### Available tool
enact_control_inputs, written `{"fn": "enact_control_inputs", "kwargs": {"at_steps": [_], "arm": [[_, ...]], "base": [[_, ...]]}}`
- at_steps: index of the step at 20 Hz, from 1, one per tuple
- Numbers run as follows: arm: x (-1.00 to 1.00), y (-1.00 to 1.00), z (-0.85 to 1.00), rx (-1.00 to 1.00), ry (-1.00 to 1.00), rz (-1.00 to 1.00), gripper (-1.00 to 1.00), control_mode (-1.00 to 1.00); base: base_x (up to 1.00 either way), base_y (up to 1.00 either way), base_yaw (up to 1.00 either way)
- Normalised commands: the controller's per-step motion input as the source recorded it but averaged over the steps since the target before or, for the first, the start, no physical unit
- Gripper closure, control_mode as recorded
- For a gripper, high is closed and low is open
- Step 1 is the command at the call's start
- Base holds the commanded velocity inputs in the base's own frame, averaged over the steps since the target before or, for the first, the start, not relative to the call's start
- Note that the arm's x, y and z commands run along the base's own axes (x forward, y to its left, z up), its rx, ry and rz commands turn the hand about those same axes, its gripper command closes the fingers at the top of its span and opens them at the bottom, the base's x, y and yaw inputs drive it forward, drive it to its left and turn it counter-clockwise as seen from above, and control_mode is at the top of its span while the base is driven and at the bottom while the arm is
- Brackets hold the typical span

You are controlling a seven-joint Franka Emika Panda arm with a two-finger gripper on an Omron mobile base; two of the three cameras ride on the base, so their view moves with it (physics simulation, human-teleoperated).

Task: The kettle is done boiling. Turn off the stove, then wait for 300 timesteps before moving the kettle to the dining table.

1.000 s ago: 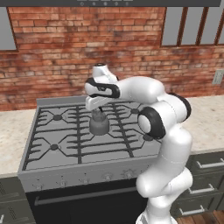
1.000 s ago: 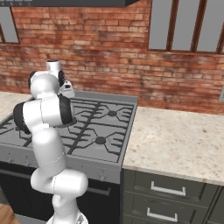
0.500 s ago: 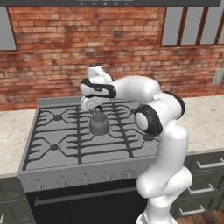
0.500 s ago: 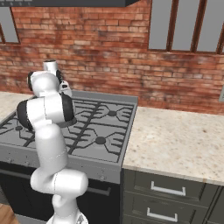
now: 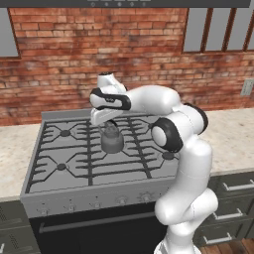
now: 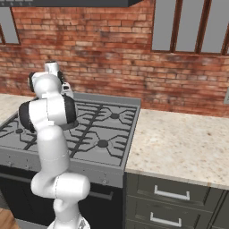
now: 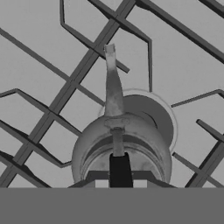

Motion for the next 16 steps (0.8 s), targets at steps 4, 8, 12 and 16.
{"fn": "enact_control_inputs", "kwargs": {"at_steps": [4, 8, 12, 16], "arm": [[0.0, 0.01, 0.0, 0.0, 0.0, 0.0, 1.0, -1.0], [0.0, 0.0, 0.04, 0.0, 0.0, 0.0, 1.0, -1.0], [0.0, 0.0, 0.14, 0.0, 0.0, 0.0, 1.0, -1.0], [0.0, 0.01, 0.27, -0.02, 0.0, -0.01, 1.0, -1.0]], "base": [[0.0, 0.0, 0.0], [0.0, 0.0, 0.0], [0.0, 0.0, 0.0], [0.0, 0.0, 0.0]]}}
